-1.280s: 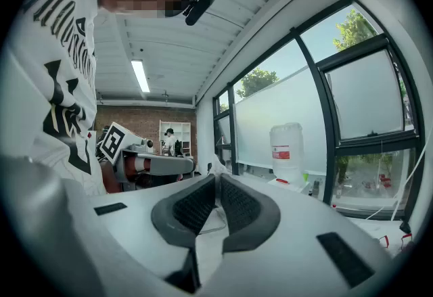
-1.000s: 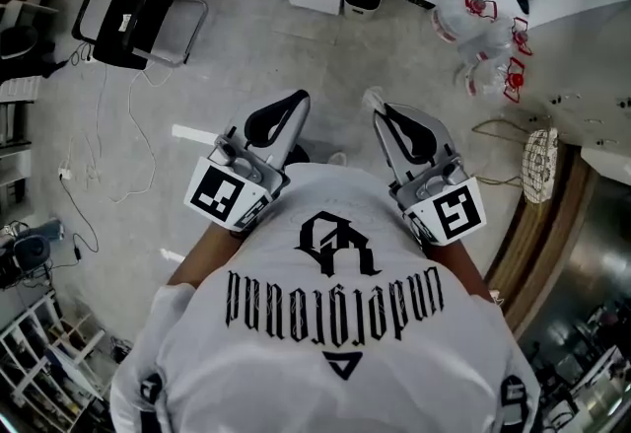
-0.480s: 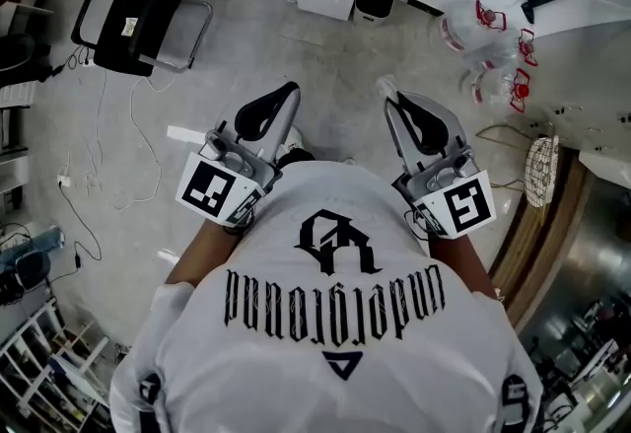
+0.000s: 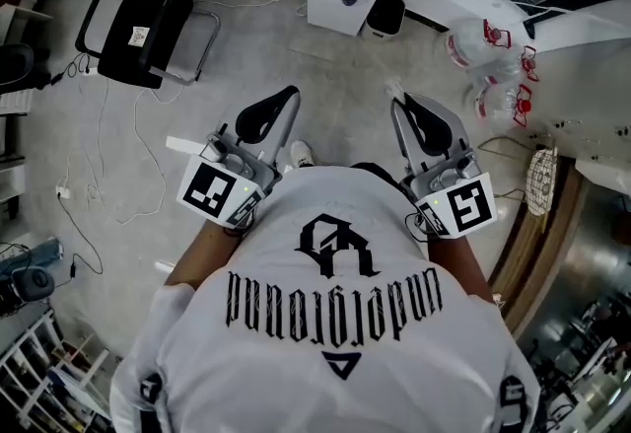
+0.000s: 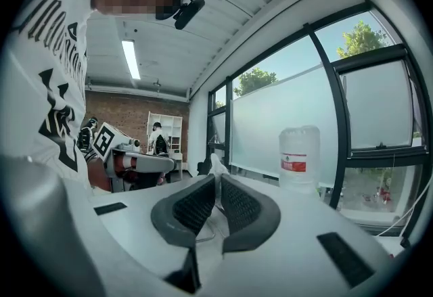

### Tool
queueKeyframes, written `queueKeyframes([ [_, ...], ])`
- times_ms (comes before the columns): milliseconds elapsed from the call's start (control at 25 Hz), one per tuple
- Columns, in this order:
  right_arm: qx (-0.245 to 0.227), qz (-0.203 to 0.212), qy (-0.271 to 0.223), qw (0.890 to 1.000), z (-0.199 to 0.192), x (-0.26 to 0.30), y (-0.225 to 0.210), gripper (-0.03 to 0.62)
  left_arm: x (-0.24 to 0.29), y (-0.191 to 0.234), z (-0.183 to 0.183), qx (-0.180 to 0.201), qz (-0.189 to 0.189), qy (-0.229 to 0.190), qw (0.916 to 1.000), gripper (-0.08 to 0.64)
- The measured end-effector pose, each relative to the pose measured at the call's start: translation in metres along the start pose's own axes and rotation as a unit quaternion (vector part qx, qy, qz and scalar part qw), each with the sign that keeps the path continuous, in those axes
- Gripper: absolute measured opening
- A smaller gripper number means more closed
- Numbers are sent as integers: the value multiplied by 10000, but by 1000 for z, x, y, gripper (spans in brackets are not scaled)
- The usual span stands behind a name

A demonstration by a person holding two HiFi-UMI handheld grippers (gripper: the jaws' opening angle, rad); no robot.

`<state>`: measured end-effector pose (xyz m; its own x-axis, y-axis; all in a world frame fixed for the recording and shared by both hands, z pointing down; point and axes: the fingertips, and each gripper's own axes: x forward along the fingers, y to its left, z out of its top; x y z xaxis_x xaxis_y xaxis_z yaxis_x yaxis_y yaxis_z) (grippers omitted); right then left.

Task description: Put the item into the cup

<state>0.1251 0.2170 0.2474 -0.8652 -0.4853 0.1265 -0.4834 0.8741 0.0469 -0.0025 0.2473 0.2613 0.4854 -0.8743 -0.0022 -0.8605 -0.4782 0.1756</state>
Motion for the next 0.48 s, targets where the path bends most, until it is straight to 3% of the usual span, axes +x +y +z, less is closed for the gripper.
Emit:
queueKeyframes([
  [480,209,14,151,9997,-16,27,-19,34,17,22,-11,-115,-37,198,9997,15],
])
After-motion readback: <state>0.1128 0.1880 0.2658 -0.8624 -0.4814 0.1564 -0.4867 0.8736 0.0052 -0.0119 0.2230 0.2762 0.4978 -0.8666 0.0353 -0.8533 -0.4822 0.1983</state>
